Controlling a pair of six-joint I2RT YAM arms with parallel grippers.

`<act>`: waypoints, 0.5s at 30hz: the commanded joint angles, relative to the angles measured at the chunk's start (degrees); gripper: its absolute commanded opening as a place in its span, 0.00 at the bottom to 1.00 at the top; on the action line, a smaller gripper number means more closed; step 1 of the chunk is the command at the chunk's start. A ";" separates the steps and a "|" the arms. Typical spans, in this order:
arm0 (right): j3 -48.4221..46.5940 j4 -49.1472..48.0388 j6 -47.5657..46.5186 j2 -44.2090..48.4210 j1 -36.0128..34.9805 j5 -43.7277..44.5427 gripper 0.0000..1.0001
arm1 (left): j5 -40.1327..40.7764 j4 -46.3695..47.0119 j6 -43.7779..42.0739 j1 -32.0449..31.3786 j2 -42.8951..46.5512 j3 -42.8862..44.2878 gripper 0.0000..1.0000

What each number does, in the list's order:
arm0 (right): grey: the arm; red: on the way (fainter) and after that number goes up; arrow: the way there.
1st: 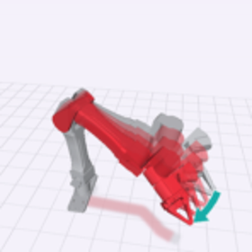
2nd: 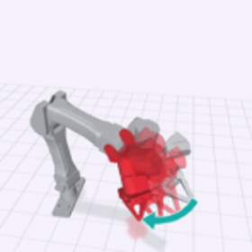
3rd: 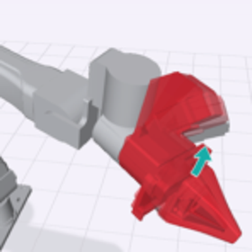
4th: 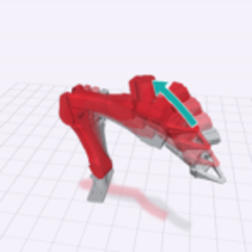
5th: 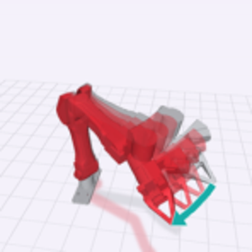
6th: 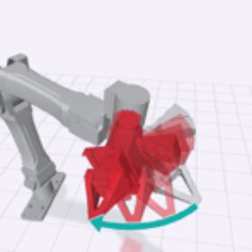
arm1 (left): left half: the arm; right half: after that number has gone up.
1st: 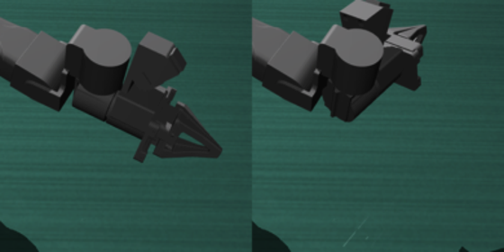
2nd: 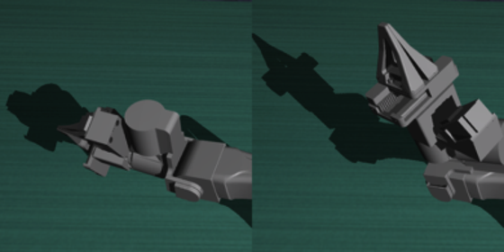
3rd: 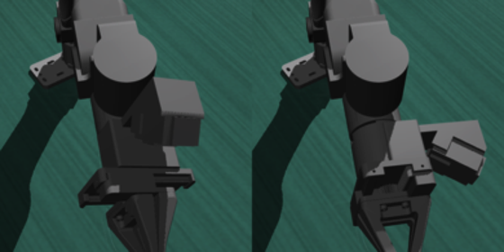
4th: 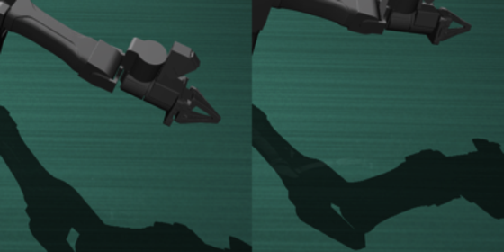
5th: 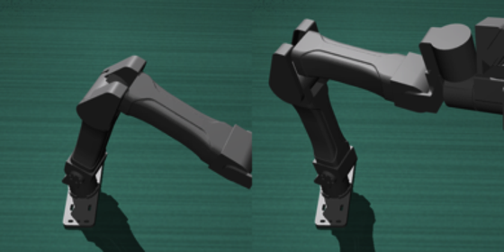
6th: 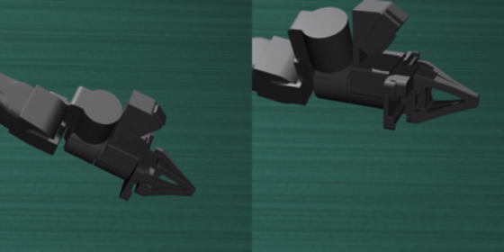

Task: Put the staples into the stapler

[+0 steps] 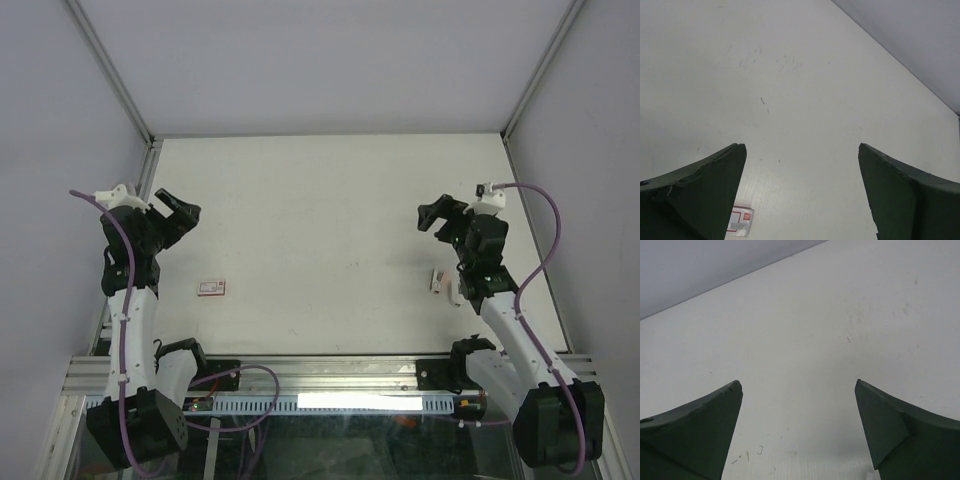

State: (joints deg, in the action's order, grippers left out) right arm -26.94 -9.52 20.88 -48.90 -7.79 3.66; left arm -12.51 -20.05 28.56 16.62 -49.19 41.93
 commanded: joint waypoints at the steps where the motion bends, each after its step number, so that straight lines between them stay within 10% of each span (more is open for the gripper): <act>1: -7.03 4.86 -0.52 -1.99 -0.28 -7.92 0.97 | -6.93 3.58 -3.02 -0.11 3.43 -0.76 0.99; 8: -15.83 22.29 1.03 -8.80 -5.38 -11.27 0.84 | -7.23 3.36 -6.76 -12.13 6.14 4.20 0.99; 15: -17.46 37.00 10.66 -15.04 -18.95 4.08 0.71 | -4.38 3.45 -9.43 -27.45 -1.95 11.77 0.99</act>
State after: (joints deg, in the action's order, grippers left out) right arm -42.57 15.94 25.26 -62.15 -21.41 -1.08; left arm -16.99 -18.90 22.22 -7.46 -48.62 50.39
